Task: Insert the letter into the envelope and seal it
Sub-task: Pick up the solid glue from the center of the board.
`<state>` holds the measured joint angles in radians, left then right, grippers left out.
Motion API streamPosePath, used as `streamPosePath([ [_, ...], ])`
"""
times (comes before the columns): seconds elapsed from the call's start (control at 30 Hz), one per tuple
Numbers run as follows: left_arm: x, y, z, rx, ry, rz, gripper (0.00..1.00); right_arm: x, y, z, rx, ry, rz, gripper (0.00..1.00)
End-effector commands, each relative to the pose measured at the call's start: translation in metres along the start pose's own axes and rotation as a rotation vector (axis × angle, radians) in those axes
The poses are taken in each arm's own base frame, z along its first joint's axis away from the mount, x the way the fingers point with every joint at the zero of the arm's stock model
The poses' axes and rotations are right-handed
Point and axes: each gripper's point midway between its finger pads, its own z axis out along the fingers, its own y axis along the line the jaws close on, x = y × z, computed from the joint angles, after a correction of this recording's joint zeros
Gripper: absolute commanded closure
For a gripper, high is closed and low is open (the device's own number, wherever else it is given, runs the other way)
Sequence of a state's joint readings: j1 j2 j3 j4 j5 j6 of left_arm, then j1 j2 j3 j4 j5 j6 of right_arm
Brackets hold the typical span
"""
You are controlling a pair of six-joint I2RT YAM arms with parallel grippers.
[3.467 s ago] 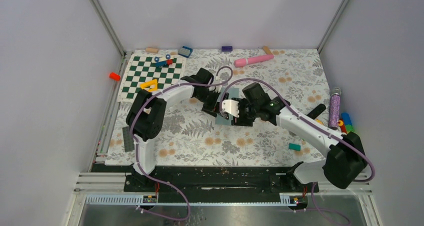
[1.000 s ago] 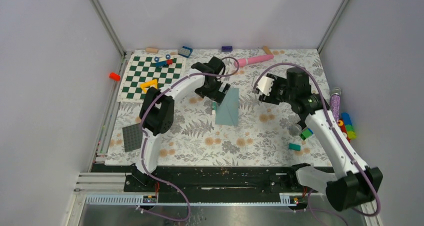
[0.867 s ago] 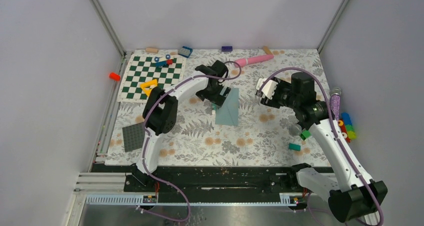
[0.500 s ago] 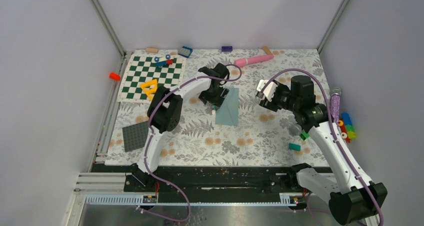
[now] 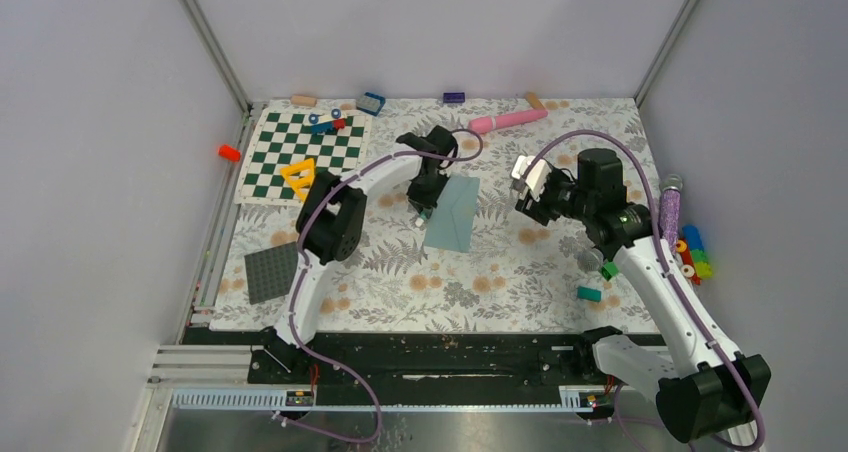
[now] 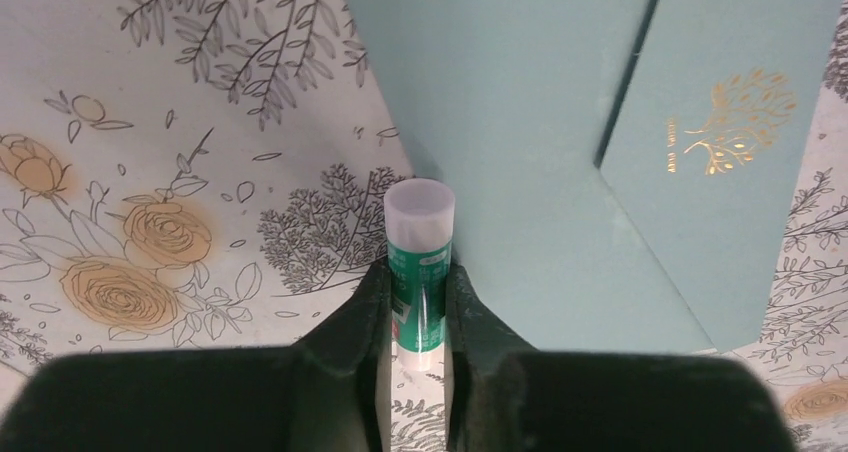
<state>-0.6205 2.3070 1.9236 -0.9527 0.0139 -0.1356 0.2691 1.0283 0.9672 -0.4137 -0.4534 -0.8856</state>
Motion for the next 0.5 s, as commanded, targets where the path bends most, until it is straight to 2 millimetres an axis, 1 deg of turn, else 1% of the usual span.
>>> streamPosePath([
  [0.0,-0.011,0.005,-0.034,0.053,-0.069,-0.028,1.00,-0.025,-0.006,-0.001,-0.014,-0.082,0.039,0.39],
  [0.07,-0.016,0.006,-0.049,0.090,-0.102,-0.027,1.00,-0.031,-0.005,-0.002,-0.026,-0.100,0.055,0.38],
  [0.13,-0.023,0.004,-0.070,0.158,-0.152,-0.020,1.00,-0.038,0.002,-0.003,-0.072,-0.129,0.053,0.38],
  [0.17,-0.028,-0.001,-0.083,0.210,-0.186,-0.007,1.00,-0.041,0.008,-0.004,-0.105,-0.145,0.054,0.38],
  [0.2,-0.032,-0.006,-0.101,0.264,-0.226,0.017,1.00,-0.044,0.015,-0.004,-0.142,-0.165,0.053,0.38],
  [0.27,-0.034,-0.024,-0.131,0.389,-0.286,0.088,1.00,-0.053,0.030,-0.005,-0.229,-0.217,0.048,0.38],
  [0.37,-0.023,-0.057,-0.175,0.591,-0.354,0.222,1.00,-0.065,0.049,-0.007,-0.334,-0.303,0.043,0.39],
  [0.4,-0.017,-0.066,-0.186,0.645,-0.367,0.258,1.00,-0.068,0.054,-0.008,-0.367,-0.331,0.045,0.39],
  [0.47,-0.003,-0.081,-0.200,0.727,-0.378,0.323,1.00,-0.074,0.066,-0.010,-0.436,-0.387,0.050,0.39],
])
